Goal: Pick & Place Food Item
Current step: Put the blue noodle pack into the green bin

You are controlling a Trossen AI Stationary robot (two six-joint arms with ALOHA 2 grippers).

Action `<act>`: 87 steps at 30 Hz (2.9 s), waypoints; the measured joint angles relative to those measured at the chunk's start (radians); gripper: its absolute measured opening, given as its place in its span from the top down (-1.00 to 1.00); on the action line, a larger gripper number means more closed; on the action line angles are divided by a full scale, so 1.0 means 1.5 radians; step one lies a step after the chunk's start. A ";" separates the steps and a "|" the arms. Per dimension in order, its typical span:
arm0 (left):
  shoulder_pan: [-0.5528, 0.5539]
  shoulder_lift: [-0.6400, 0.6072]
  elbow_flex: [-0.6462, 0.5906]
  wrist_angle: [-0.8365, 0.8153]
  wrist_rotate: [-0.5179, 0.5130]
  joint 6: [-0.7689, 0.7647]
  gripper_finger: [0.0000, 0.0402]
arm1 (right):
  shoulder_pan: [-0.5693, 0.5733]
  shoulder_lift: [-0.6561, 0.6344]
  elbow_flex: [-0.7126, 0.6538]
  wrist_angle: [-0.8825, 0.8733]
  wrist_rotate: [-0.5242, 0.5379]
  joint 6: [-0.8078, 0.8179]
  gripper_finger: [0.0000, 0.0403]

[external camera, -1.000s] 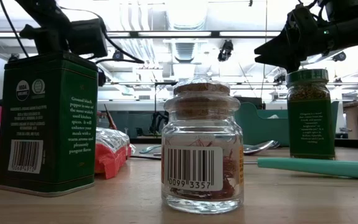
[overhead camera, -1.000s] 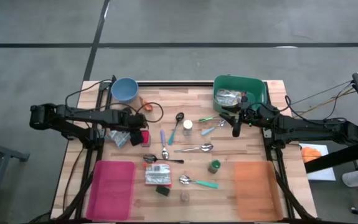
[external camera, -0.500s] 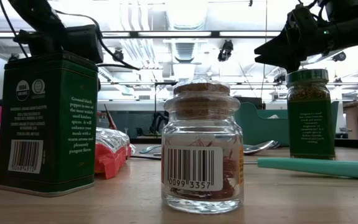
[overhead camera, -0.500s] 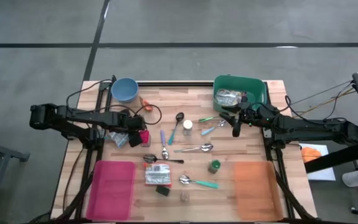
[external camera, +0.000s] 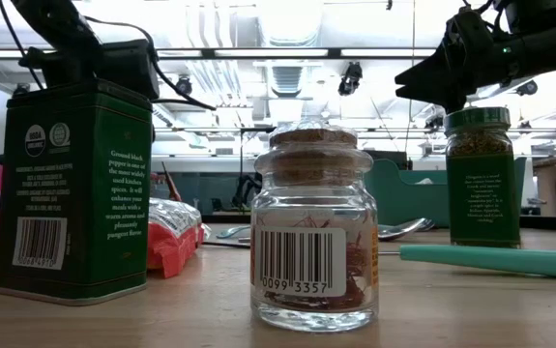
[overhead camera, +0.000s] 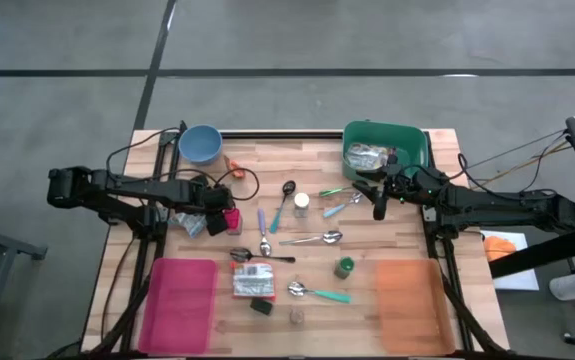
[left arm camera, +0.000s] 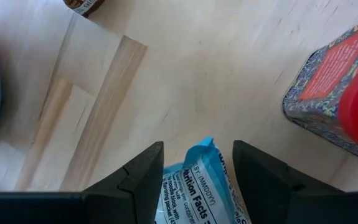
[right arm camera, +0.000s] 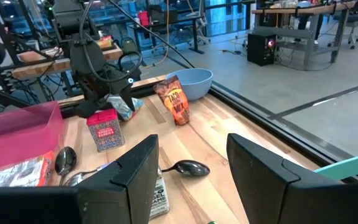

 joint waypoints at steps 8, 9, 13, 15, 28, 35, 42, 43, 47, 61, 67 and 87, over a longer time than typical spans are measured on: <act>0.000 0.000 0.000 -0.004 -0.002 -0.005 0.49 | 0.000 0.000 0.000 0.000 0.000 0.001 0.07; 0.000 0.000 0.000 -0.005 -0.002 -0.006 0.54 | 0.000 0.000 0.000 0.000 0.000 0.001 0.07; 0.000 0.000 0.000 -0.006 -0.004 -0.014 0.73 | 0.000 0.000 0.000 0.000 0.000 0.001 0.07; 0.000 0.000 0.000 -0.007 -0.007 -0.018 0.83 | 0.000 0.000 0.000 0.000 0.000 0.000 0.07; 0.001 0.000 0.004 -0.012 -0.017 -0.036 1.00 | 0.000 0.000 0.000 0.000 0.000 0.001 0.07; 0.001 -0.010 0.030 -0.031 -0.051 -0.058 1.00 | 0.000 0.000 0.000 0.000 0.000 0.000 0.07; 0.001 -0.053 0.038 -0.035 -0.079 -0.079 1.00 | 0.000 0.000 0.000 0.000 0.000 0.001 0.07; 0.001 -0.062 0.038 -0.035 -0.085 -0.087 1.00 | 0.000 0.000 0.000 0.000 0.000 0.001 0.07; 0.001 -0.102 0.037 -0.034 -0.113 -0.120 1.00 | 0.000 0.000 0.000 0.000 0.000 0.001 0.07; 0.004 -0.180 0.036 -0.007 -0.122 -0.153 1.00 | 0.000 0.000 0.000 0.000 0.000 0.001 0.07; 0.009 -0.184 0.036 0.002 -0.127 -0.158 1.00 | 0.000 0.000 0.000 0.000 0.000 0.001 0.07; 0.065 -0.290 0.036 0.085 -0.128 -0.116 1.00 | 0.000 0.000 0.000 0.000 0.000 0.000 0.07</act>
